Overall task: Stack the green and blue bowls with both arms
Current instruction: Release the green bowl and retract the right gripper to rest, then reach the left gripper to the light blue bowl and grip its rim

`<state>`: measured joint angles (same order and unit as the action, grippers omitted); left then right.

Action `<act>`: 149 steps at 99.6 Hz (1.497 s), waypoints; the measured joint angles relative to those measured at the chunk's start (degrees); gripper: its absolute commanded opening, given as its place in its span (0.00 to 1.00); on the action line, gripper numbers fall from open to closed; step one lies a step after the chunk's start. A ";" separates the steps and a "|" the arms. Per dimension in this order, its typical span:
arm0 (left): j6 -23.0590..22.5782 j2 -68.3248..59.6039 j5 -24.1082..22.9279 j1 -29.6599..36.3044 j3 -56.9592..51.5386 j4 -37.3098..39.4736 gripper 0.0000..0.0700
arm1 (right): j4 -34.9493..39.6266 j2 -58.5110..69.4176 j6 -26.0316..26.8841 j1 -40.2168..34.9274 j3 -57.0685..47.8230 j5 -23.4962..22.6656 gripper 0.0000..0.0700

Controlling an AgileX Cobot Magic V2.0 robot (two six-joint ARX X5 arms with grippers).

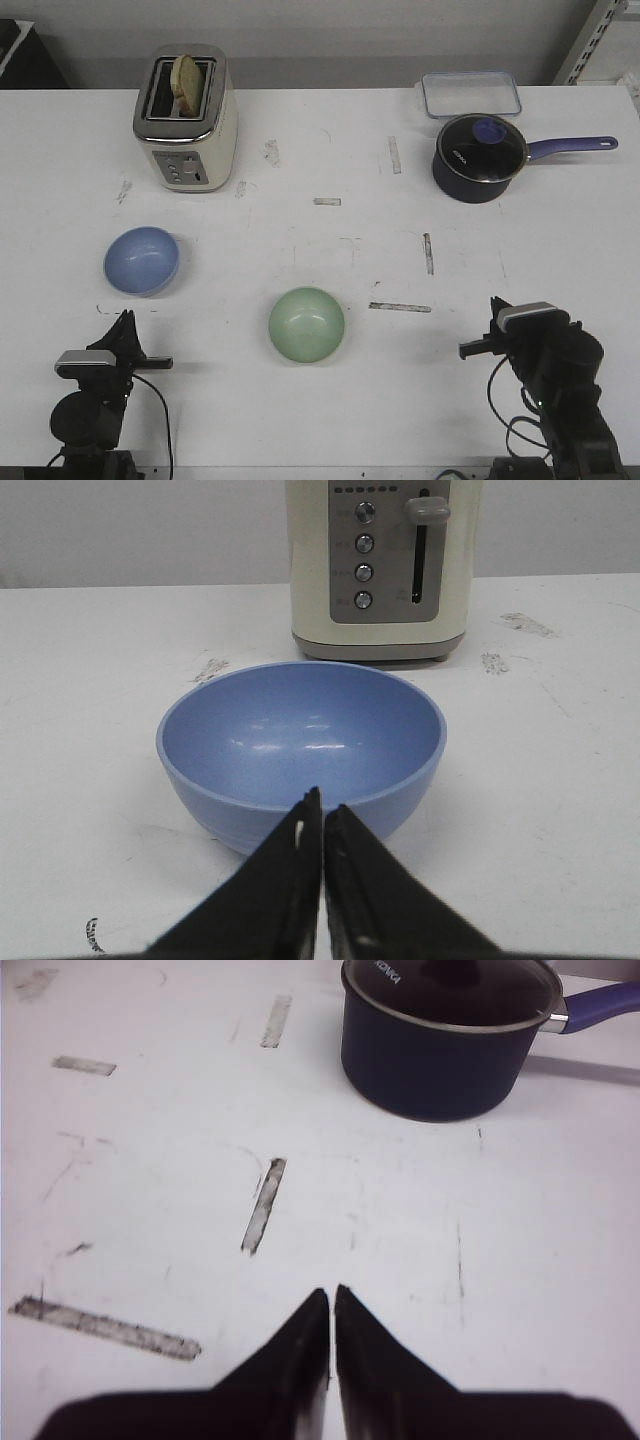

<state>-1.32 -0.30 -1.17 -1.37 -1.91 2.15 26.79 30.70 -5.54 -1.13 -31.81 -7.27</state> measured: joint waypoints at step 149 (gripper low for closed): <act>2.25 -62.90 7.50 -13.94 -57.79 -25.59 0.66 | -2.21 -14.32 0.00 -1.68 4.35 2.99 0.00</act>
<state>0.93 -63.20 6.33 -15.31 -59.70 -23.44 24.58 16.38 -5.54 -2.81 -27.46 -4.27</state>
